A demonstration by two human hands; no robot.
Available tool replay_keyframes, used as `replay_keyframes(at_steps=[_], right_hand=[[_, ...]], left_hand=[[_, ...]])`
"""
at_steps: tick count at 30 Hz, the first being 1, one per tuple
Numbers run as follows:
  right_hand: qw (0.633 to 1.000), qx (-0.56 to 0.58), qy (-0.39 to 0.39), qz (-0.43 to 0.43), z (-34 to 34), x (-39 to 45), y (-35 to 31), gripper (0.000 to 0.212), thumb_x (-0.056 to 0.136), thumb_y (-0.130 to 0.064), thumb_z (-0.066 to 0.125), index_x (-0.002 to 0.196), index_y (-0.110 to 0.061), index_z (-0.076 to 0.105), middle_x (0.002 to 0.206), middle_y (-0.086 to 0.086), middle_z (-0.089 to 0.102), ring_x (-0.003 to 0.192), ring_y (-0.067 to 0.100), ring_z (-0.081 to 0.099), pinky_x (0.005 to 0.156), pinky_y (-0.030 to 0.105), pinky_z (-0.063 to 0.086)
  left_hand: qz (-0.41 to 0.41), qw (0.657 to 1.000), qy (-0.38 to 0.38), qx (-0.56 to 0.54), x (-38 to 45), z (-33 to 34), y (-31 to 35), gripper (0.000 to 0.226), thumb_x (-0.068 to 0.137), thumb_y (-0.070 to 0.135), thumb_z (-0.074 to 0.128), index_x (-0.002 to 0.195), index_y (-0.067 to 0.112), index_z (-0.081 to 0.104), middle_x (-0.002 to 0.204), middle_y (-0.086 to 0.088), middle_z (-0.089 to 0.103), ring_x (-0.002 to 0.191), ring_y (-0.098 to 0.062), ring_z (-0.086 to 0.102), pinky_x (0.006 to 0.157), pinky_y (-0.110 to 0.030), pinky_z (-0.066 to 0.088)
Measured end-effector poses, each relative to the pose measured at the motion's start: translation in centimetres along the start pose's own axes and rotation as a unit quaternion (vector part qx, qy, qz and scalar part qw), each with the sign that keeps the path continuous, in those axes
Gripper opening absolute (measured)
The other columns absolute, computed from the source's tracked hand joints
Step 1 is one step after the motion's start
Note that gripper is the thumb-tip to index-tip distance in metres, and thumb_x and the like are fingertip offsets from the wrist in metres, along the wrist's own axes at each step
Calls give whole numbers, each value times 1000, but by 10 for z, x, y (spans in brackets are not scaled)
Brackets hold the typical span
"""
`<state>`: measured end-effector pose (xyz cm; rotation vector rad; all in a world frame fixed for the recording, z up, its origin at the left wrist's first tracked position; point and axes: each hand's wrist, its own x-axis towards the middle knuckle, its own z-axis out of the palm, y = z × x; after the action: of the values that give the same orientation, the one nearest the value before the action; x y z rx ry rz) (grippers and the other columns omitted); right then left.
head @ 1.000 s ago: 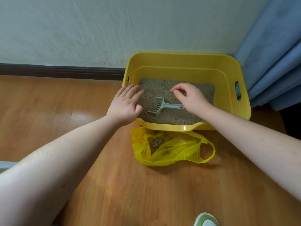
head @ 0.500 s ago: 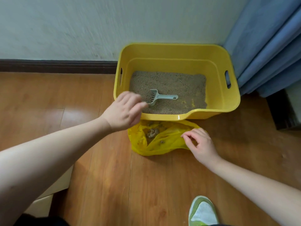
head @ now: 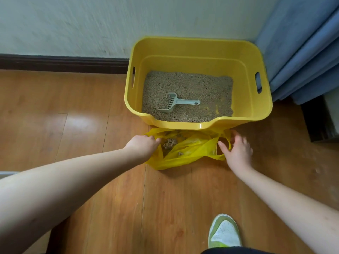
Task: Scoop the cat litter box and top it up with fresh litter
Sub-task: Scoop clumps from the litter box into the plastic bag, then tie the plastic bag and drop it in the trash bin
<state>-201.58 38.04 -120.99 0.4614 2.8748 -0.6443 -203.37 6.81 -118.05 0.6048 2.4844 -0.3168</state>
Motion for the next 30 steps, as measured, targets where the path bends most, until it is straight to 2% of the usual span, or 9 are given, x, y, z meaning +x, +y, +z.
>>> replay_keyframes(at_steps=[4, 6, 8, 10, 13, 17, 20, 25, 30], right_hand=[[997, 55, 0, 50, -6, 17, -1, 56, 85, -37, 68, 128, -7, 49, 122, 21, 52, 115, 41, 49, 89, 46, 41], [998, 28, -49, 19, -7, 25, 4, 31, 90, -37, 61, 102, -8, 61, 101, 23, 60, 100, 43, 56, 74, 40, 40], [996, 23, -81, 4, -8, 25, 6, 27, 92, -37, 57, 90, -11, 63, 92, 20, 64, 89, 41, 59, 68, 36, 37], [994, 52, -93, -14, -12, 12, 2, 19, 91, -33, 60, 93, -15, 67, 92, 13, 67, 87, 35, 60, 69, 35, 40], [987, 109, -115, -23, -25, -26, -10, 14, 92, -29, 61, 89, -15, 65, 78, 3, 64, 72, 25, 56, 62, 34, 39], [982, 146, -121, 0, -38, -62, -33, 24, 95, -30, 57, 89, -8, 64, 71, 3, 59, 65, 23, 49, 53, 18, 33], [978, 146, -148, 19, -45, -83, -48, 29, 96, -32, 54, 102, -7, 68, 88, 5, 69, 76, 21, 56, 58, 23, 33], [964, 130, -223, 67, -68, -114, -70, 25, 99, -22, 49, 91, -11, 69, 92, 2, 71, 78, 17, 57, 58, 24, 29], [954, 176, -221, 98, -103, -134, -87, 24, 98, -26, 48, 89, -20, 69, 91, -1, 72, 84, 24, 63, 69, 31, 43]], left_hand=[[-33, 996, 8, -77, -10, 2, 2, 32, 92, -3, 43, 121, 10, 46, 109, -10, 56, 93, -31, 63, 60, -37, 37], [-50, 989, 57, -129, -14, 9, 1, 18, 94, 4, 47, 109, 12, 52, 98, -8, 58, 86, -31, 62, 60, -38, 39], [-52, 971, 136, -188, -21, 20, 1, 3, 91, 8, 57, 92, 11, 57, 82, -8, 58, 74, -32, 61, 58, -41, 47], [-62, 948, 208, -232, -32, 27, 4, 11, 89, 14, 64, 82, 9, 57, 74, -8, 56, 68, -32, 57, 53, -42, 48], [-86, 916, 236, -311, -52, 25, 14, 19, 91, 22, 65, 80, 9, 56, 80, -7, 53, 73, -29, 53, 56, -37, 47], [-109, 913, 196, -342, -75, 10, 26, 21, 90, 29, 65, 84, 9, 61, 88, -4, 54, 83, -25, 54, 66, -38, 50], [-163, 904, 142, -369, -97, -6, 35, 25, 90, 37, 64, 90, 12, 65, 98, -2, 54, 91, -21, 51, 76, -37, 49], [-226, 893, 6, -390, -126, -28, 42, 41, 99, 42, 48, 83, 7, 61, 80, -5, 51, 75, -26, 51, 64, -35, 40], [-267, 848, 19, -457, -157, -53, 36, 28, 100, 36, 45, 88, 14, 58, 79, -3, 63, 73, -24, 55, 61, -32, 39]])
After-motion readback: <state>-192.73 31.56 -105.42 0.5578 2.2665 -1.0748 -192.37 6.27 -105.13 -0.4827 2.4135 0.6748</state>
